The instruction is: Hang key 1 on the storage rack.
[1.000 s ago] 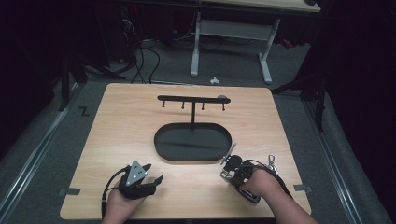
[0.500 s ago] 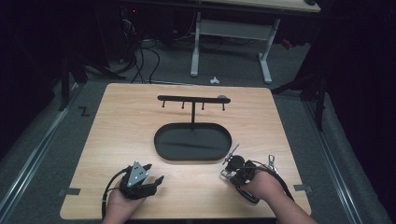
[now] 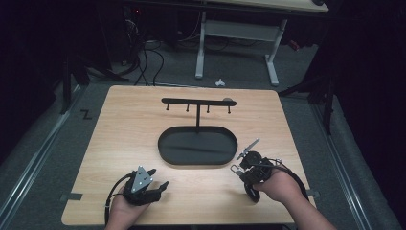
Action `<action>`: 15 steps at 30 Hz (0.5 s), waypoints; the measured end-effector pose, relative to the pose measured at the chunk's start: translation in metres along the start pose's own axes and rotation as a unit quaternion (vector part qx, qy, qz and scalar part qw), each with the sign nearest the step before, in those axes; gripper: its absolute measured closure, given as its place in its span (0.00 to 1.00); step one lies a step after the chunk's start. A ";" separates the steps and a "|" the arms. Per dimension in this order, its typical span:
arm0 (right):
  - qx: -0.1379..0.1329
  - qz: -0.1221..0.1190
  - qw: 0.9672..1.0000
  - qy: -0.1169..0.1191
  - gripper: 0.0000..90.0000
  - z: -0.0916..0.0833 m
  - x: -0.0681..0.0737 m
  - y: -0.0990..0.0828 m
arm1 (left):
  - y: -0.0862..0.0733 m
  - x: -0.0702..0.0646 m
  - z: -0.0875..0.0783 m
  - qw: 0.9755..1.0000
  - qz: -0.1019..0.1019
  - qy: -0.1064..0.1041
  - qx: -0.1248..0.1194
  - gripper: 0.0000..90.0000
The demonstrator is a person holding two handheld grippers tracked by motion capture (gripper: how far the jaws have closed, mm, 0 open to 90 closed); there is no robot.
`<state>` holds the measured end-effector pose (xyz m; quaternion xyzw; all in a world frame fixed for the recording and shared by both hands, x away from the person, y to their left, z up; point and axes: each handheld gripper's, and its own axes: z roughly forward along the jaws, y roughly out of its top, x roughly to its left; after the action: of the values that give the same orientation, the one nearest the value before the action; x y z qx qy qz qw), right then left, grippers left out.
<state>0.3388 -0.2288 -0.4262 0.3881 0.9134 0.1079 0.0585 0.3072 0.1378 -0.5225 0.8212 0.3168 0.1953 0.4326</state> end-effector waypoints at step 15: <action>-0.039 0.011 0.999 -0.012 0.89 -0.022 0.001 0.020 | 0.000 0.000 -0.001 1.000 -0.003 0.000 -0.003 0.39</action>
<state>0.3483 -0.2179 -0.4000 0.3971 0.9033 0.1394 0.0830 0.3063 0.1382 -0.5224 0.8190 0.3189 0.1950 0.4353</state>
